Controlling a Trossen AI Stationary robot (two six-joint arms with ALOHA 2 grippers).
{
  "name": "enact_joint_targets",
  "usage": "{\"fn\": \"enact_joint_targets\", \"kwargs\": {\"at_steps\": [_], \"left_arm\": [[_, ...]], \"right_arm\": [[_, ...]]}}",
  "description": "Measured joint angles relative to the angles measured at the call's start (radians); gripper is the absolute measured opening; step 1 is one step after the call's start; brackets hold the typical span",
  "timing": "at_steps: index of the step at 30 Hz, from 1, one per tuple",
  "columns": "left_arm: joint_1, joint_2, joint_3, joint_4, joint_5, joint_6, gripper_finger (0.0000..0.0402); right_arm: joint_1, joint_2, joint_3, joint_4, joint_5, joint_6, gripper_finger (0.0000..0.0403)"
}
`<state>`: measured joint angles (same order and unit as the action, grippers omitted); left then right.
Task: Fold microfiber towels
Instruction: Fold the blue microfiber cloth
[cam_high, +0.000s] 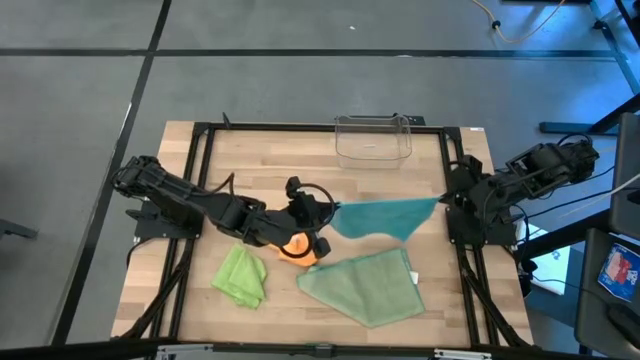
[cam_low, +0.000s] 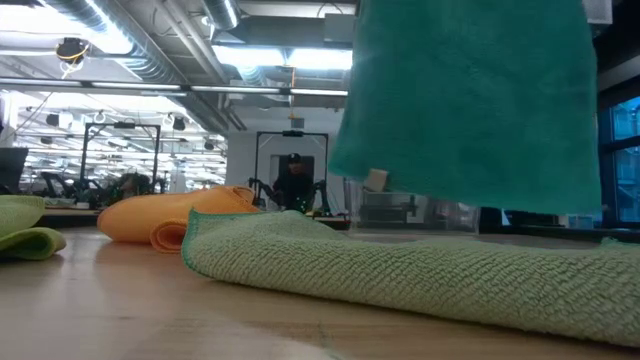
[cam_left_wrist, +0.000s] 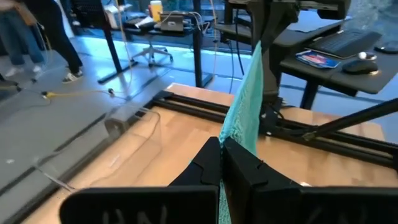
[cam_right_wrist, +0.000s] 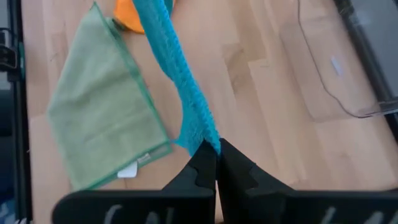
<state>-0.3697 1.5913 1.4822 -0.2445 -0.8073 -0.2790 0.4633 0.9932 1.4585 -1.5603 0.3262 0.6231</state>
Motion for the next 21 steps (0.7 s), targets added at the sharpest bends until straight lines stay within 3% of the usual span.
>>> {"fn": "enact_joint_targets", "kwargs": {"at_steps": [9, 21], "left_arm": [[0.002, 0.03, 0.0, -0.126, 0.015, -0.203, 0.0], [0.055, 0.04, 0.001, -0.284, 0.014, -0.289, 0.0]], "right_arm": [[0.0, 0.036, -0.024, -0.01, -0.029, -0.023, 0.0001], [-0.02, 0.145, -0.033, -0.011, 0.177, -0.033, 0.0001]]}}
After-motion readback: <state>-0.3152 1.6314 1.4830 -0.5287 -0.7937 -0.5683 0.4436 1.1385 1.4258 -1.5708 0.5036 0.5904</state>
